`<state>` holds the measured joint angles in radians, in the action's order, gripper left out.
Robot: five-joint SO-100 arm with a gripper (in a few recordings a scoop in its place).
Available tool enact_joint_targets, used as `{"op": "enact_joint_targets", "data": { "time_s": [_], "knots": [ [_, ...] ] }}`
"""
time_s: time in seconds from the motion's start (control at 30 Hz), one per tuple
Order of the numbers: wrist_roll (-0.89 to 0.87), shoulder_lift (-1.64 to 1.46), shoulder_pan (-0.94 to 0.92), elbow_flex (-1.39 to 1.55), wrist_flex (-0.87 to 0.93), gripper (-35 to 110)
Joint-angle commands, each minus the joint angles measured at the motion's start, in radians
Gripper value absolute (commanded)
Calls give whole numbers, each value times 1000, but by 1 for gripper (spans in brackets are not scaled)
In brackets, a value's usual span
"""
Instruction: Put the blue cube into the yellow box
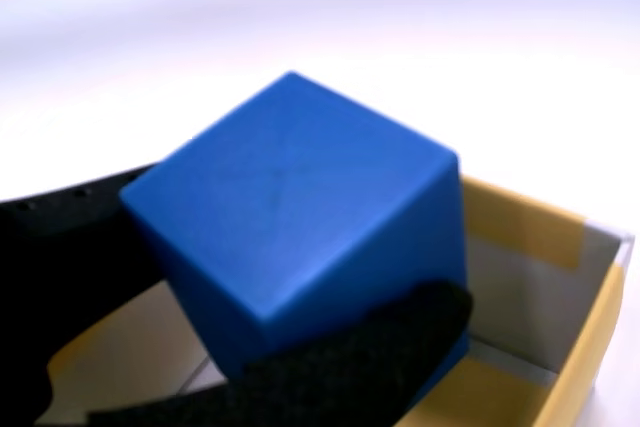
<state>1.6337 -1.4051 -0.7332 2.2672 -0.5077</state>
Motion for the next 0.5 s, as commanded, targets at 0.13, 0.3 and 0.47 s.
{"op": "enact_joint_targets", "data": {
  "time_s": [0.13, 0.3, 0.47],
  "knots": [
    [18, 2, -15, 25, -141, 18],
    [2, 14, -14, 34, -181, 21],
    [-25, 2, -17, 21, -198, 34]
  ]
}}
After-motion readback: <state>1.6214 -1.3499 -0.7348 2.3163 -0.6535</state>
